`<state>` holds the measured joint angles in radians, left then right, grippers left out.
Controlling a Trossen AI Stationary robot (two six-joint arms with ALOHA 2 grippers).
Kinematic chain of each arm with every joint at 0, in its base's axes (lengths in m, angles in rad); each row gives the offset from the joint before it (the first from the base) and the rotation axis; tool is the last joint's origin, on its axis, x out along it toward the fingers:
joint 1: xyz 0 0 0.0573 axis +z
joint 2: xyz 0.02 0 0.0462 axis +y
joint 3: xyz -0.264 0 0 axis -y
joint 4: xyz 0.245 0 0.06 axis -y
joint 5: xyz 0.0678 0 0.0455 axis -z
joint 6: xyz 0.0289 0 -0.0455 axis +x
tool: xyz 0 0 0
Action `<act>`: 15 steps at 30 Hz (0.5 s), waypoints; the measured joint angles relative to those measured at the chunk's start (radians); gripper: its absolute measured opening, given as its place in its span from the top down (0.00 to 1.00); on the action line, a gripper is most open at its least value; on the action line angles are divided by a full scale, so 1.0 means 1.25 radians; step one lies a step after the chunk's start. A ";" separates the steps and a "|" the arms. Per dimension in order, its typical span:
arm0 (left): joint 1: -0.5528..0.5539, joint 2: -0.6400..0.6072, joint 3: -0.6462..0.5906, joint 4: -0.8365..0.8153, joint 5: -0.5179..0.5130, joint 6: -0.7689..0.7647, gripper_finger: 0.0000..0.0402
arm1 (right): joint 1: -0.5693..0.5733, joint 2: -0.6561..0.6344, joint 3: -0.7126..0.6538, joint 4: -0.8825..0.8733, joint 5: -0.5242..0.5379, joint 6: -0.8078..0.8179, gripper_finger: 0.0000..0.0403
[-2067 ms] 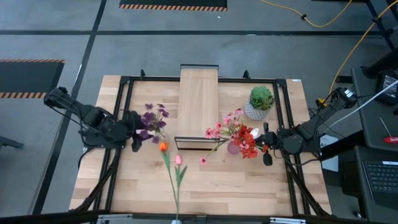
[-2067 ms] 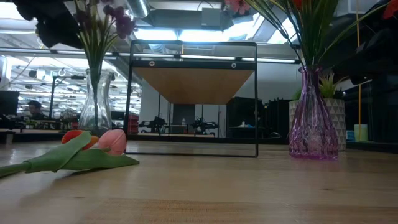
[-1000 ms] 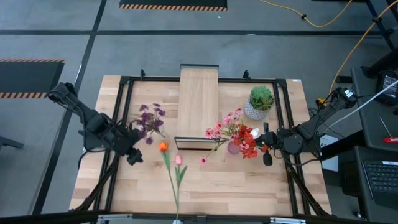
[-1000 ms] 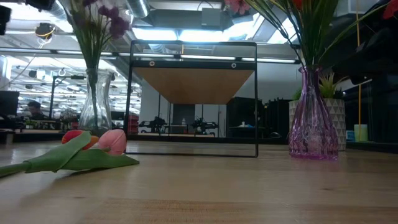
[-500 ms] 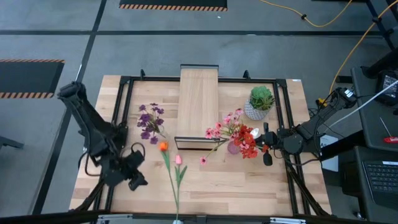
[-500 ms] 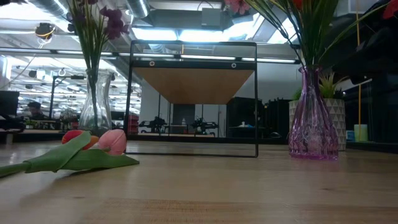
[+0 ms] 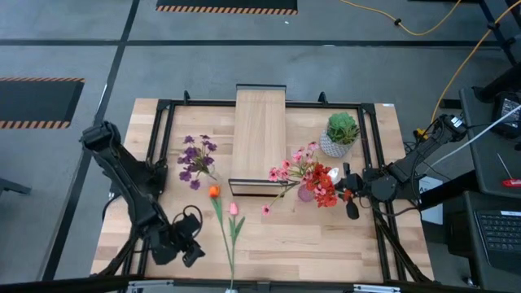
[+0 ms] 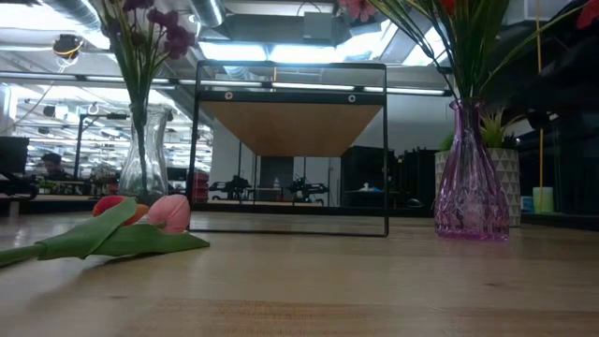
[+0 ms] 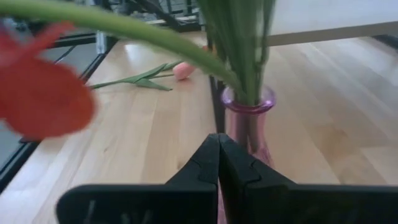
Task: Pick and place flowers into a vace then onto a shelf
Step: Put the pink tulip into the transparent vase
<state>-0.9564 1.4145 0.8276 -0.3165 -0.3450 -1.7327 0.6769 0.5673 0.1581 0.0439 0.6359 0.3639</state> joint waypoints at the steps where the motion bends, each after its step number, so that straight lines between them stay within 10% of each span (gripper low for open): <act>1: 0.001 0.009 0.000 0.002 0.000 0.000 0.54 | 0.000 0.000 0.000 0.000 -0.009 0.000 1.00; 15: 0.004 0.068 0.000 0.002 -0.004 -0.141 0.54 | 0.000 0.000 0.000 -0.002 -0.030 -0.028 1.00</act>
<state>-0.9511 1.4997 0.8276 -0.3136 -0.3503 -1.9090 0.6773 0.5678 0.1581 0.0410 0.5983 0.3289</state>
